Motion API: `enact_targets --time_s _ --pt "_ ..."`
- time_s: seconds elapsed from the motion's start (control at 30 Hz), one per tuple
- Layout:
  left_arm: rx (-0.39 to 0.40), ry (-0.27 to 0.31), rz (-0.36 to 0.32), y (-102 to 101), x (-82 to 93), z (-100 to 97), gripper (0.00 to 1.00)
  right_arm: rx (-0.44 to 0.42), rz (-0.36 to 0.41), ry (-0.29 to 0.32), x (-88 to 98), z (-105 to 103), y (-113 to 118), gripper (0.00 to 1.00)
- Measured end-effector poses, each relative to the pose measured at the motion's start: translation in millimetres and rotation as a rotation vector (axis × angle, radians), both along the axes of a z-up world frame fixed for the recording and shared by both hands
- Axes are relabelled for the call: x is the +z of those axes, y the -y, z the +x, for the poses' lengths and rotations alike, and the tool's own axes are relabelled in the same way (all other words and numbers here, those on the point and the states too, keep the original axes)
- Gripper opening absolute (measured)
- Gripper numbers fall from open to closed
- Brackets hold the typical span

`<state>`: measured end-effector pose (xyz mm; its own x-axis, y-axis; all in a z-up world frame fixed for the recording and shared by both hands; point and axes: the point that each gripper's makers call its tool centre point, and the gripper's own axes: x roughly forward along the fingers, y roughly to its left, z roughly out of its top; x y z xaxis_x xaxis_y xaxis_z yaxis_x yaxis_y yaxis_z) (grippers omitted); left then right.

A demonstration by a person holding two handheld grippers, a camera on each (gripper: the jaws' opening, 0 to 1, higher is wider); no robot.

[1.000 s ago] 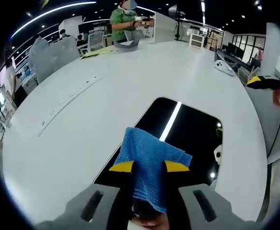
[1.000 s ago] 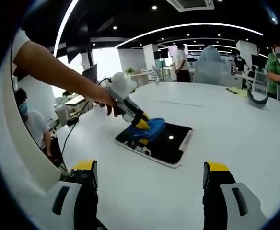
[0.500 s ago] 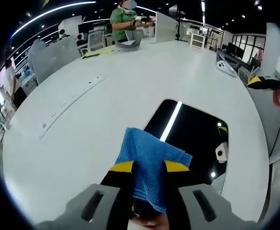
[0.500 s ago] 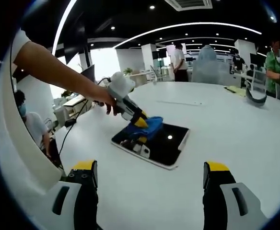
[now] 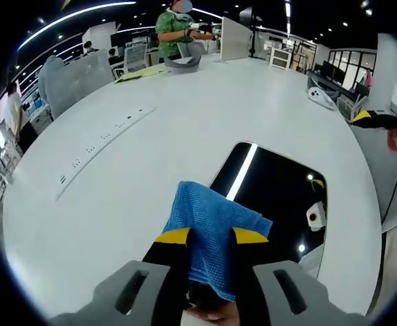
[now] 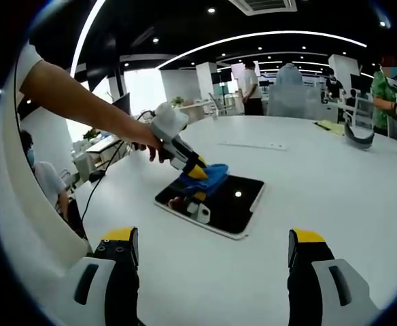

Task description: Wipe the mirror surface with the cleaning cloth until all visible marks leave the cleaned area.

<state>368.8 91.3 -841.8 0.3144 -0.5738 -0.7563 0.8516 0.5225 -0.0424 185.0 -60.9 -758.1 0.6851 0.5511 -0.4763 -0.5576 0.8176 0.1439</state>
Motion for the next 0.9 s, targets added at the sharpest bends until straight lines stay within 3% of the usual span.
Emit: enact_targets --time_s 0.9 --pt "0.009 -0.012 0.012 -19 -0.1 -0.5 0.23 0.001 -0.006 0.005 2.1 -2 -1 0.91"
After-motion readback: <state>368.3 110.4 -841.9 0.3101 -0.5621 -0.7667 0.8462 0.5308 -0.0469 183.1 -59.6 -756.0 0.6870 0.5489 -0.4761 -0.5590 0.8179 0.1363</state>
